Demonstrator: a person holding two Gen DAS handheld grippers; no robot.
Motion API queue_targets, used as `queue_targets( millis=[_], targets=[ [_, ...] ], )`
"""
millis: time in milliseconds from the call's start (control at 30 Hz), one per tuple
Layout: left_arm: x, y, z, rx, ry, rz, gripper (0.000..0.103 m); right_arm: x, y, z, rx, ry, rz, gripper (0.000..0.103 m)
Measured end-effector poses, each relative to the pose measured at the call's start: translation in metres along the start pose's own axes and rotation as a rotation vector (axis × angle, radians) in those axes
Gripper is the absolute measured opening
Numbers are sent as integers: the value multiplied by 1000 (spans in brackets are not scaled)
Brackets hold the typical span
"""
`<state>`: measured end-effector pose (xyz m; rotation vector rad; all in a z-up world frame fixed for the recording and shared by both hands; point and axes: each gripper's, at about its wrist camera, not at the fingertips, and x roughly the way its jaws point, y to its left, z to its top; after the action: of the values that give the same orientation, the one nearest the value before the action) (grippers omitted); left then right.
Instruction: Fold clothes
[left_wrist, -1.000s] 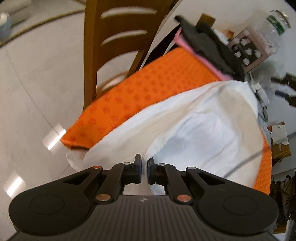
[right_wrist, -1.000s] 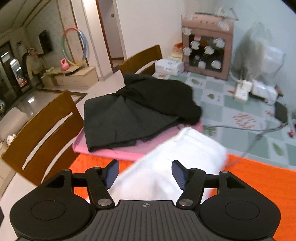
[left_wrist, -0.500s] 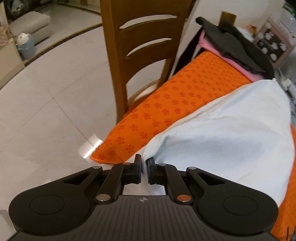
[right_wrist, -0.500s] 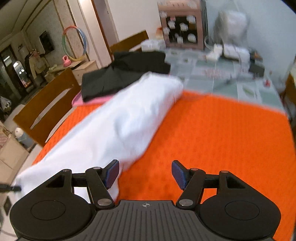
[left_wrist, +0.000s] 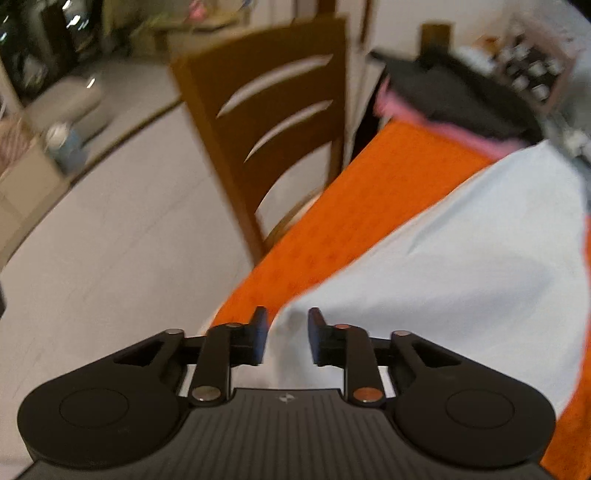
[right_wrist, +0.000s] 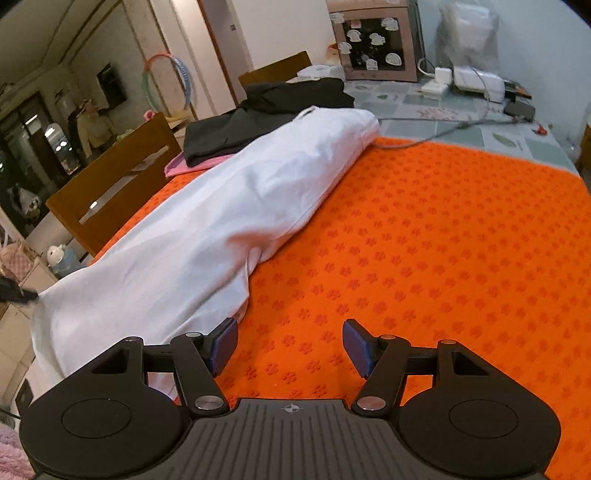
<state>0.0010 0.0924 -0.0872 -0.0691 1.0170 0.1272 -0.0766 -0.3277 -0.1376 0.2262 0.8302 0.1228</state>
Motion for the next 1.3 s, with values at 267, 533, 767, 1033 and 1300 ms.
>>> queue_targets(
  millis=[267, 533, 767, 1033, 1300],
  targets=[
    [32, -42, 73, 203, -45, -199, 31, 27, 35, -29, 22, -46, -94, 65],
    [105, -117, 105, 395, -20, -369, 31, 56, 77, -46, -51, -96, -231, 65],
    [153, -189, 124, 573, -50, -446, 31, 44, 102, -47, -31, -202, -149, 57],
    [188, -224, 132, 632, -26, -455, 32, 63, 82, -40, -58, -181, -192, 59],
    [193, -221, 138, 626, 0, -477, 35, 77, 90, -34, -139, -191, -123, 61]
  ],
)
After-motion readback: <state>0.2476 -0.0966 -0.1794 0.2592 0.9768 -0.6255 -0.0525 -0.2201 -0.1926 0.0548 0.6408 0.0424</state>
